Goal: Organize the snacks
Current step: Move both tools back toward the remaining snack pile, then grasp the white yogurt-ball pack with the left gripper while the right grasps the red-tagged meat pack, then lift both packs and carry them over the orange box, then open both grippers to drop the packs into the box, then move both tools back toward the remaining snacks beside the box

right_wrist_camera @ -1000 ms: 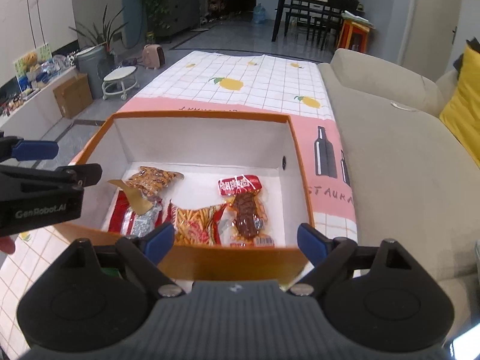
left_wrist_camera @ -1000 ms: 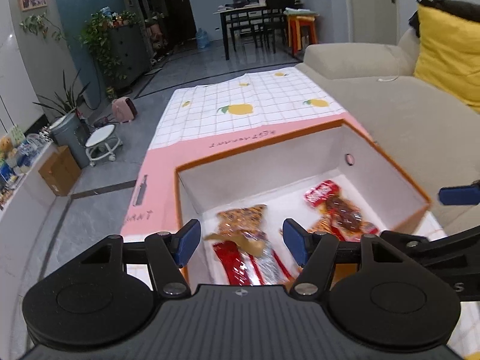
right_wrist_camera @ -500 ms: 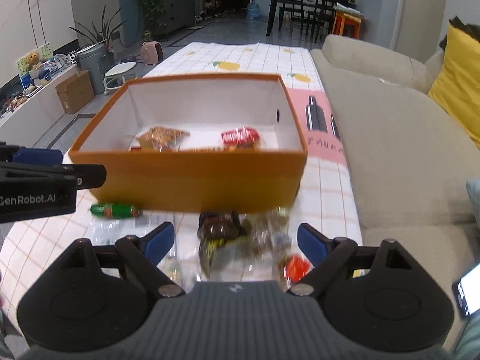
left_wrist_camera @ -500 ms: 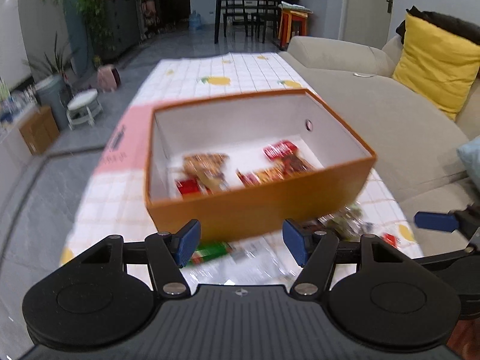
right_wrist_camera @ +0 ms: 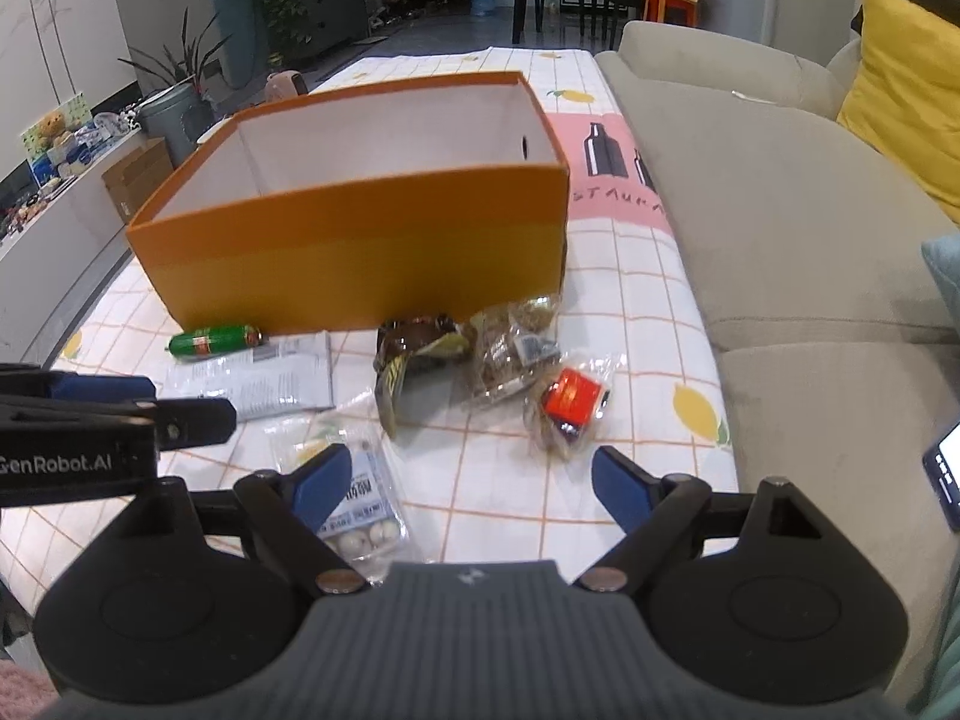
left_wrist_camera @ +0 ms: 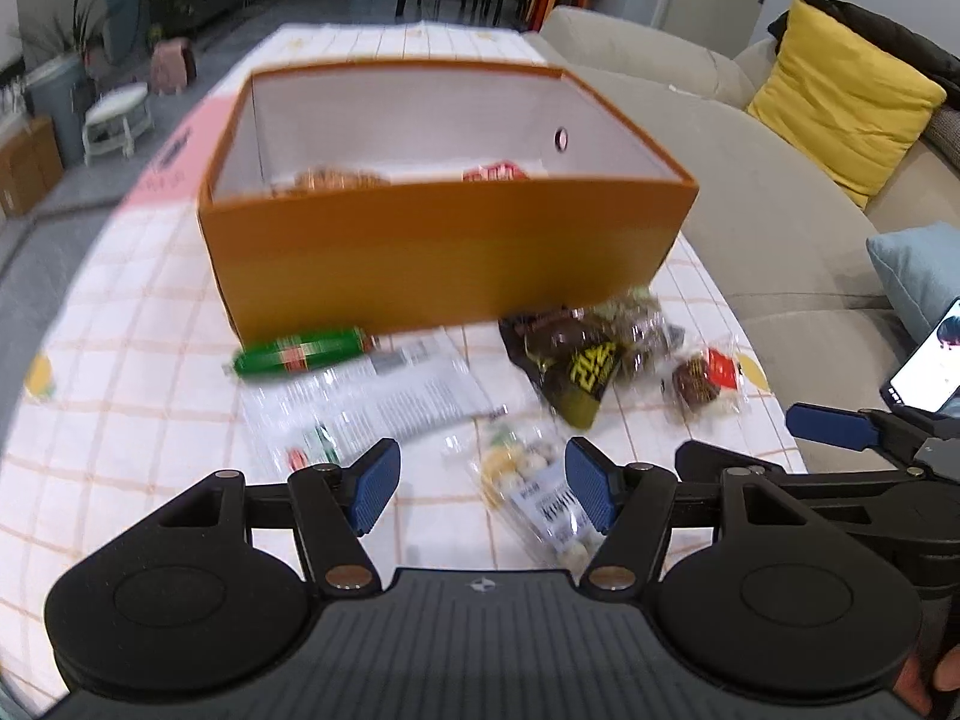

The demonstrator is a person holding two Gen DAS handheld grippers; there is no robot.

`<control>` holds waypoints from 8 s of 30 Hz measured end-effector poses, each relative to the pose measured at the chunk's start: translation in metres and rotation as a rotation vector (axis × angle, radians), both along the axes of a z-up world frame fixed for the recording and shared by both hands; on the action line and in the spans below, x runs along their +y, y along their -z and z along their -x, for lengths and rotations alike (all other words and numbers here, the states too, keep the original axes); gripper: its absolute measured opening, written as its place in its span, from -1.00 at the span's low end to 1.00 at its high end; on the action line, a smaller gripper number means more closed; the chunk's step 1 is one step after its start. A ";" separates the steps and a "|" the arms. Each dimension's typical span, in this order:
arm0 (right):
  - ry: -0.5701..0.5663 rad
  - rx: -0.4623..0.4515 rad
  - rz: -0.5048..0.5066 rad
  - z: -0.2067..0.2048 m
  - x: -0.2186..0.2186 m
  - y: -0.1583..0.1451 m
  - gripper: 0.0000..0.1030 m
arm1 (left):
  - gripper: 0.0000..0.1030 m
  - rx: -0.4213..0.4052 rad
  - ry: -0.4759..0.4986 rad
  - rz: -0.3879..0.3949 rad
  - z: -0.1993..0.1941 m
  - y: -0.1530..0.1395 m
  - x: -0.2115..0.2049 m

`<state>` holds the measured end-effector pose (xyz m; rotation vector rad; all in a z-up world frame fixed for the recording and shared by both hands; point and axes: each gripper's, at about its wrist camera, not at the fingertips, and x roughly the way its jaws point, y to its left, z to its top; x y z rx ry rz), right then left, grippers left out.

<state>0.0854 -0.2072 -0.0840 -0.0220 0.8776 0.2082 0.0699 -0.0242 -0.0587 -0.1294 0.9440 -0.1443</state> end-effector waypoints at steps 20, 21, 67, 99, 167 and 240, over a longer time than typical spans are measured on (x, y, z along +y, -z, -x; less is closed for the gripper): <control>-0.076 0.142 0.037 -0.014 0.007 0.051 -0.32 | 0.47 0.184 -0.048 0.127 -0.016 0.041 -0.013; -0.088 0.151 0.032 -0.014 0.009 0.053 -0.32 | 0.50 0.188 -0.053 0.127 -0.017 0.041 -0.013; -0.012 0.033 0.081 -0.027 -0.015 0.036 0.02 | 0.27 0.211 -0.058 -0.013 -0.032 0.049 -0.020; -0.029 0.065 0.277 -0.058 -0.001 0.051 -0.34 | 0.27 0.203 -0.032 -0.012 -0.027 0.046 -0.017; -0.170 -0.118 0.184 -0.169 0.074 -0.063 -0.35 | 0.27 -0.020 -0.063 -0.108 -0.162 -0.063 0.035; -0.123 -0.208 0.126 -0.092 0.060 -0.077 0.37 | 0.50 -0.166 -0.078 -0.149 -0.073 -0.082 0.035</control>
